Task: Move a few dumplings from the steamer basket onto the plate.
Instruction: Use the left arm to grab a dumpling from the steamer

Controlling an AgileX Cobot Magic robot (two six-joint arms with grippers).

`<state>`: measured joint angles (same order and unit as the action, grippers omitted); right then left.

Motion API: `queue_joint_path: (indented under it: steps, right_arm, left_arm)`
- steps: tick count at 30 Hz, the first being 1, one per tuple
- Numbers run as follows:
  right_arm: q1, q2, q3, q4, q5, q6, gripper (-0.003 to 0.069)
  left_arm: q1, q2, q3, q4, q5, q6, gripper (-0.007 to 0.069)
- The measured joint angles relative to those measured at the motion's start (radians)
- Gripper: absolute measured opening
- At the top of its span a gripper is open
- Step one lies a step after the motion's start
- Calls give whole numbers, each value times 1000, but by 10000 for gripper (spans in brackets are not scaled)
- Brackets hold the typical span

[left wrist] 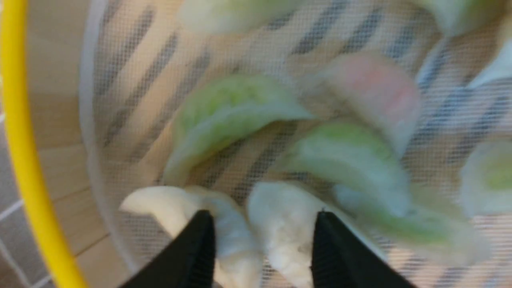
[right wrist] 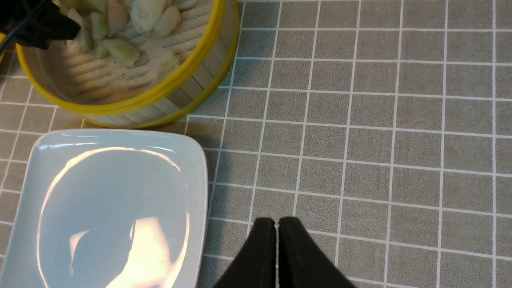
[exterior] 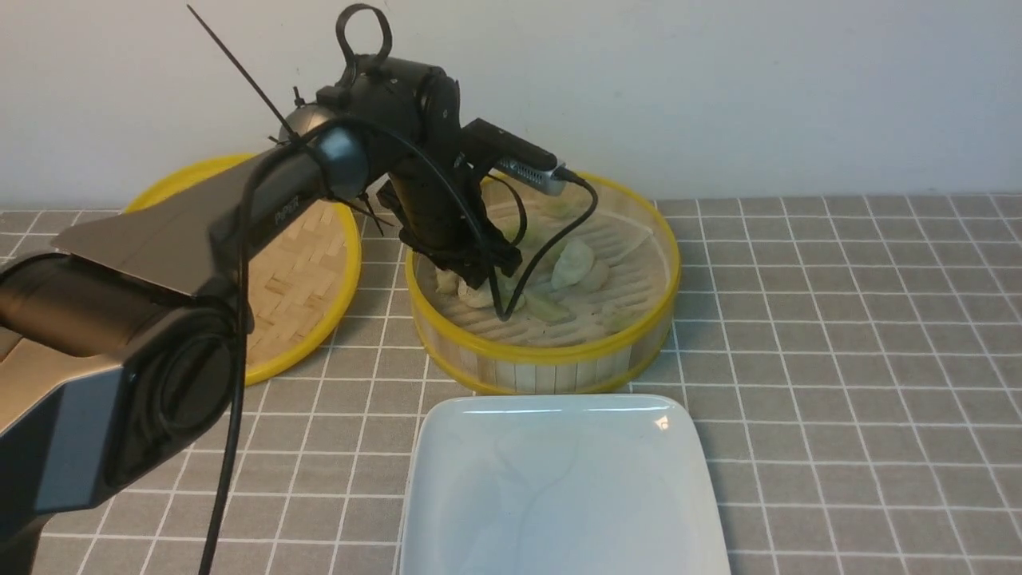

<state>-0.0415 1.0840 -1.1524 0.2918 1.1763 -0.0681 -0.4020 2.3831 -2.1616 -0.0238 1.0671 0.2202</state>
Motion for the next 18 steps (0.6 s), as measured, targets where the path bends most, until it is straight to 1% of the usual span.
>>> queue_joint_path:
  steps: [2,3,6,8,10,12,14,17,18]
  right_arm:
    - [0,0,0,0,0,0,0]
    - [0,0,0,1,0,0,0]
    - [0,0,0,3,0,0,0]
    - [0,0,0,3,0,0,0]
    - [0,0,0,6,0,0,0]
    - [0,0,0,7,0,0,0]
    - [0,0,0,7,0,0,0]
    - [0,0,0,7,0,0,0]
    - [0,0,0,7,0,0,0]
  left_arm:
    - [-12,10,-39,1,51,2,240]
    - [-17,13,-56,9,68,2,235]
    - [-23,15,-87,37,96,-3,232]
    - [-26,14,-111,99,112,-38,234]
    - [-26,14,-116,164,113,-73,248]
    - [-25,15,-116,190,120,-96,262]
    - [-25,20,-116,200,127,-113,280]
    - [-25,42,-117,201,131,-144,332]
    - [-25,44,-117,201,131,-145,335]
